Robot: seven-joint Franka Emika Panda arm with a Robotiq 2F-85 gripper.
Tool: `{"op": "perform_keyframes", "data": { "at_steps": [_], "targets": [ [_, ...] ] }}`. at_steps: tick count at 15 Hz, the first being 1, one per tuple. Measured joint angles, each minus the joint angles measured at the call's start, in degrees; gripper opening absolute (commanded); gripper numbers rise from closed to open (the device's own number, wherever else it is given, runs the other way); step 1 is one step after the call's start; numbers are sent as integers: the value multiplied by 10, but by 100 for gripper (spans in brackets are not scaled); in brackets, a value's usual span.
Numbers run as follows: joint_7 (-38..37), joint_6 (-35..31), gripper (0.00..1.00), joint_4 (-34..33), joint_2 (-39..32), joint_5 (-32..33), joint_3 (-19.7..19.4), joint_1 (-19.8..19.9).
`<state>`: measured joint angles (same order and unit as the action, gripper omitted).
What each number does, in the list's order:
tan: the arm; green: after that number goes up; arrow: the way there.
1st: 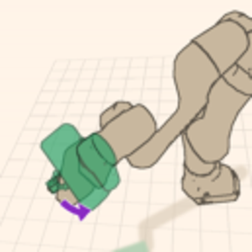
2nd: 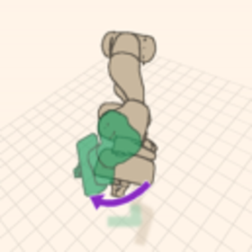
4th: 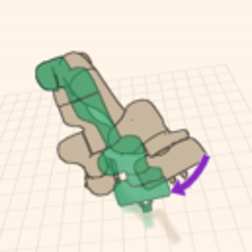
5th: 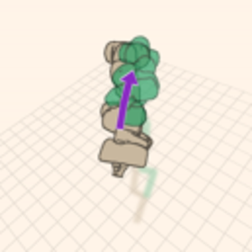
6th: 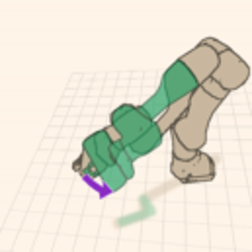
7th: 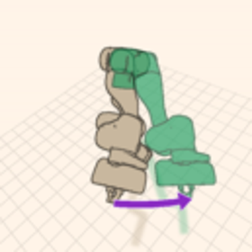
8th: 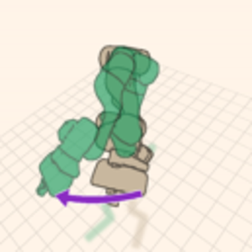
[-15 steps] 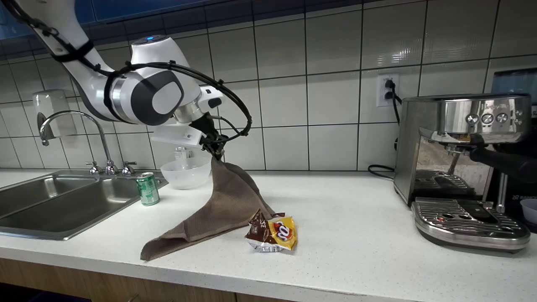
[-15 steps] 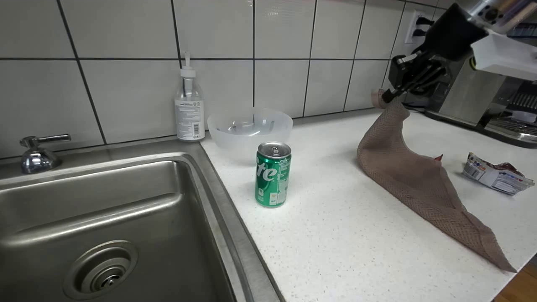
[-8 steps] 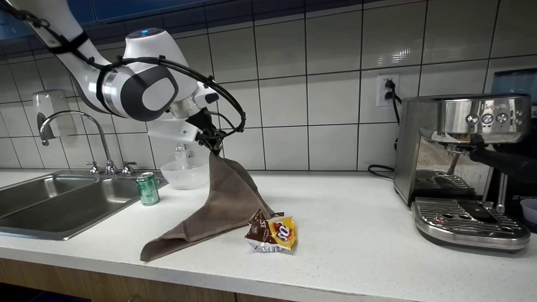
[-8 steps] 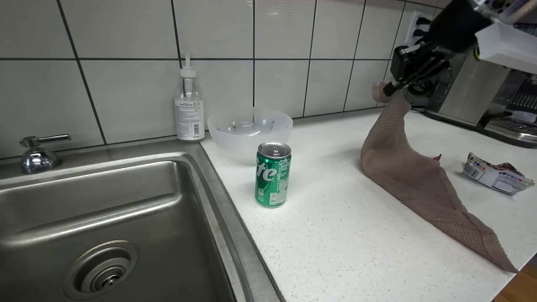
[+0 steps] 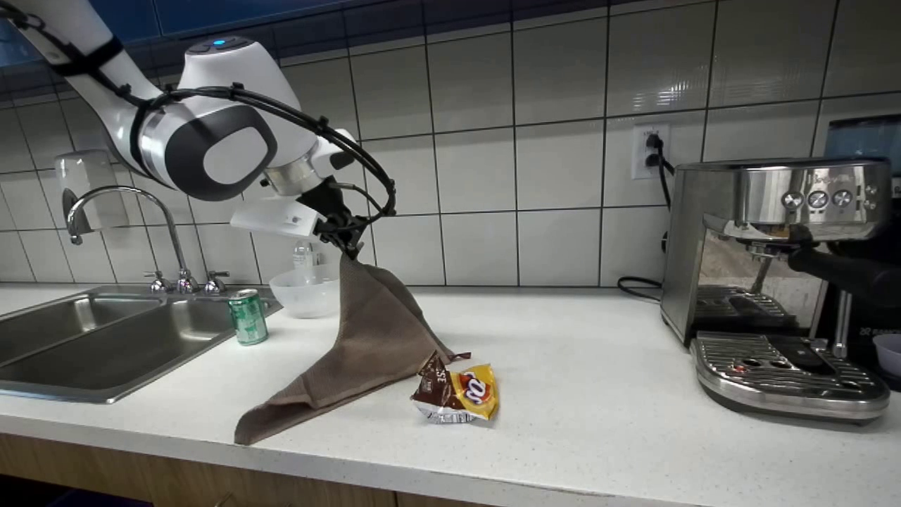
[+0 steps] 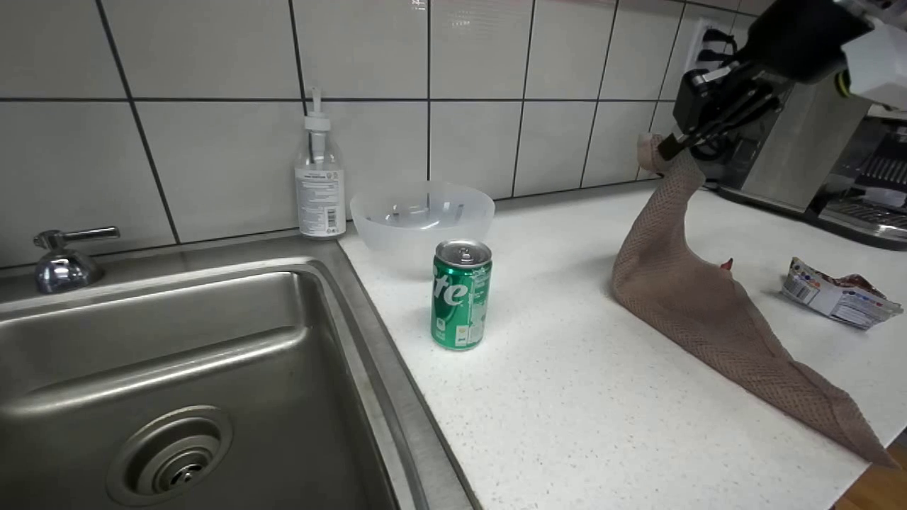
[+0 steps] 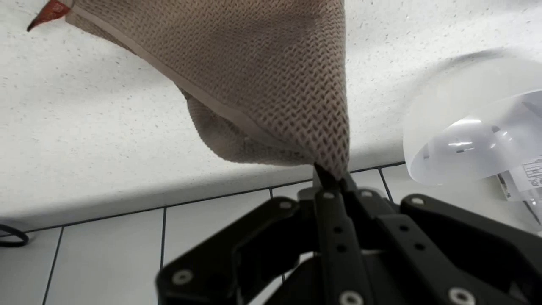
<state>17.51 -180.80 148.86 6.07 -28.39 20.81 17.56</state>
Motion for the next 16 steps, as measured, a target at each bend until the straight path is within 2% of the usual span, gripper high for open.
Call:
{"op": "perform_keyframes", "data": {
  "at_steps": [7,16],
  "targets": [
    [61,1,1,38,38,-40,-61,-54],
    [114,10,1,92,86,-44,-143,-138]
  ]
}}
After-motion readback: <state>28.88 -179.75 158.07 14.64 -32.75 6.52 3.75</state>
